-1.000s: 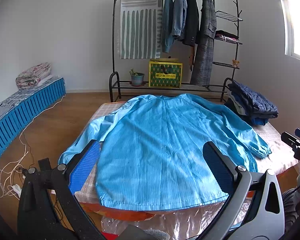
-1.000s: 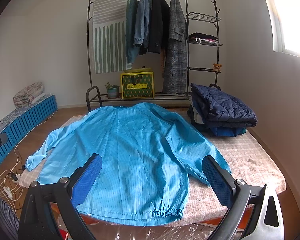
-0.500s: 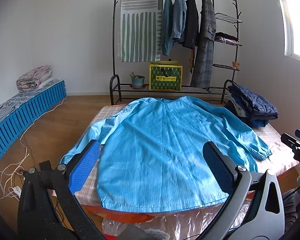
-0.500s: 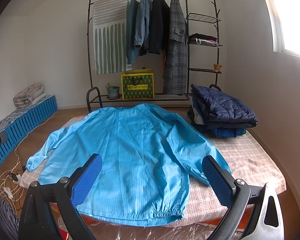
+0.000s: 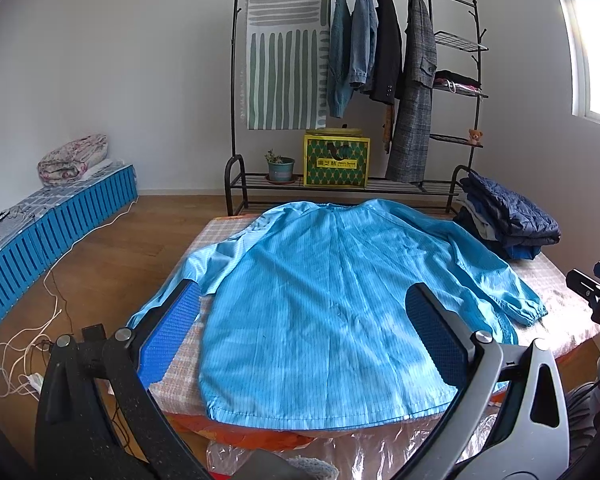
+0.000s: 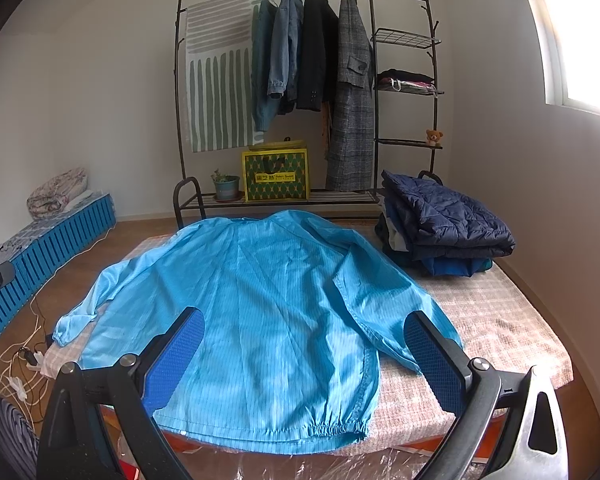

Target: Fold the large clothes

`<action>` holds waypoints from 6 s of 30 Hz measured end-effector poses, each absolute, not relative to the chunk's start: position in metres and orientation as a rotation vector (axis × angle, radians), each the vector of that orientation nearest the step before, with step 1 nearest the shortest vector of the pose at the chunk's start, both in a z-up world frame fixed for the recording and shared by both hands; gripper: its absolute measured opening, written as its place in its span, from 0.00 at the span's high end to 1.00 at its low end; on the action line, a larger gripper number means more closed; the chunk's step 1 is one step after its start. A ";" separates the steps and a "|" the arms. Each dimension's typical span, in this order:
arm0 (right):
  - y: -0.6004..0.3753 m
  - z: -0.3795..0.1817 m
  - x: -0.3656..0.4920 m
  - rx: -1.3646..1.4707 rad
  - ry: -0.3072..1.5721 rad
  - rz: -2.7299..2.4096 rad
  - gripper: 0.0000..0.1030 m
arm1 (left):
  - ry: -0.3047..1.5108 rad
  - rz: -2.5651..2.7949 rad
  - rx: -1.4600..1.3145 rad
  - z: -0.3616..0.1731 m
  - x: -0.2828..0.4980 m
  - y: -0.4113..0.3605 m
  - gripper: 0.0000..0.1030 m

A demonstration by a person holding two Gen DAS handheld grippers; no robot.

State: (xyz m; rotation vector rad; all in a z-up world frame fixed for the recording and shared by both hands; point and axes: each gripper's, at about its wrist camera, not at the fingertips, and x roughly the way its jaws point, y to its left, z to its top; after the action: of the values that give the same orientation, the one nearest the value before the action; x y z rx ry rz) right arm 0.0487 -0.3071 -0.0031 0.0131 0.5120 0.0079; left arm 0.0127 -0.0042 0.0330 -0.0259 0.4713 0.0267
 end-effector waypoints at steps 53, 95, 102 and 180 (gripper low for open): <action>-0.181 0.011 0.128 -0.098 0.391 0.285 0.02 | 0.548 0.304 -0.137 0.014 0.081 0.180 0.07; -0.146 -0.101 0.228 -0.074 0.617 0.449 0.16 | 0.941 0.368 -0.649 -0.219 0.207 0.383 0.99; -0.143 -0.110 0.241 -0.013 0.730 0.505 0.31 | 0.807 0.257 -0.458 -0.147 0.197 0.327 1.00; -0.055 -0.239 0.240 0.311 1.392 0.695 0.84 | 1.182 -0.156 -0.592 -0.225 0.126 0.151 0.99</action>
State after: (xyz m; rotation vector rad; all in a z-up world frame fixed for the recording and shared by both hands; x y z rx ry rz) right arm 0.2402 -0.0546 -0.2392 0.3107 1.3916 0.6952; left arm 0.1255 0.1507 -0.2253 -0.5918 1.1824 -0.1562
